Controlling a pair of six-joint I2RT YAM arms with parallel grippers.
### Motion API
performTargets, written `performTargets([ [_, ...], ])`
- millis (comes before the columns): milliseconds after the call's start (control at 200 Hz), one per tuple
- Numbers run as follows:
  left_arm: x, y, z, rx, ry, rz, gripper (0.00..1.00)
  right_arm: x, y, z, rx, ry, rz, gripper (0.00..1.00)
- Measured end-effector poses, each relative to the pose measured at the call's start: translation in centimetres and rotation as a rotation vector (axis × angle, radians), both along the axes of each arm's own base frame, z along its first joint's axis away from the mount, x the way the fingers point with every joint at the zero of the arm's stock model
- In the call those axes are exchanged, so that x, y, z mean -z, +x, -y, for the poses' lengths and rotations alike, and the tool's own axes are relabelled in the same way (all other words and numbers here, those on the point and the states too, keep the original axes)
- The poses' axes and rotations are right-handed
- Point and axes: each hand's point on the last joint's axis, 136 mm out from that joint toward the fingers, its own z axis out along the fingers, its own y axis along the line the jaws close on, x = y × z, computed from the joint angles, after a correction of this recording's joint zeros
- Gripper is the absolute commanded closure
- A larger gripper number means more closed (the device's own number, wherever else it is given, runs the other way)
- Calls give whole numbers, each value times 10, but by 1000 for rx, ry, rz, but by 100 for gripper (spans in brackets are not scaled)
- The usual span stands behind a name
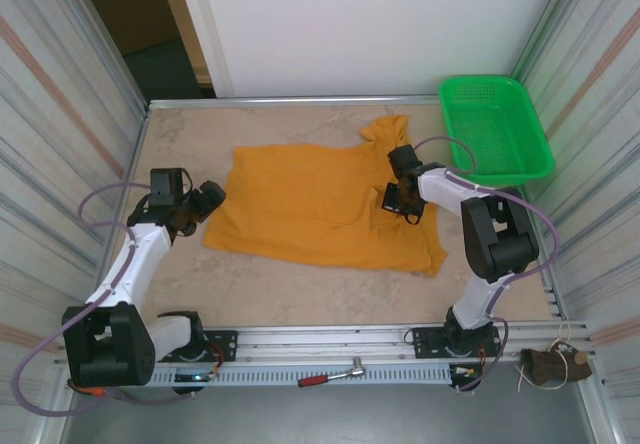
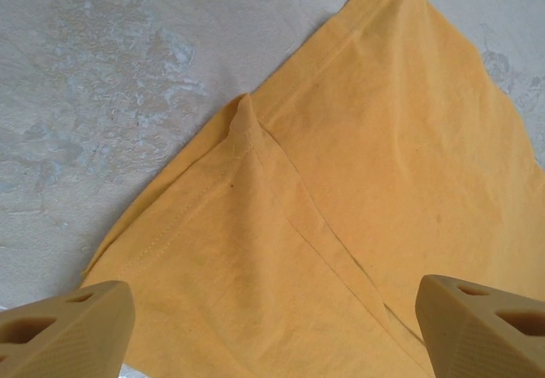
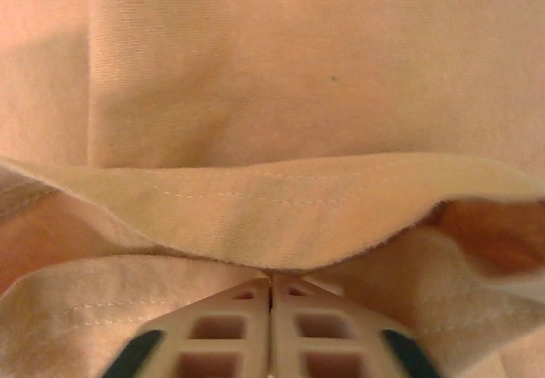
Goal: Fold the inside-out t-shirt
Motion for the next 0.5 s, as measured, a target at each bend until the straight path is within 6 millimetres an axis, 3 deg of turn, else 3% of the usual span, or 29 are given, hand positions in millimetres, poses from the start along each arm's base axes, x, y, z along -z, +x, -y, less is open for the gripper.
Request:
performTargets([
  [180,0,1,0,0,0,3,14,-6,2,-1,-2,4,4,100],
  [496,3,1,1,4,-6,-6,14,-63,45,-18,-8,84,144,100],
])
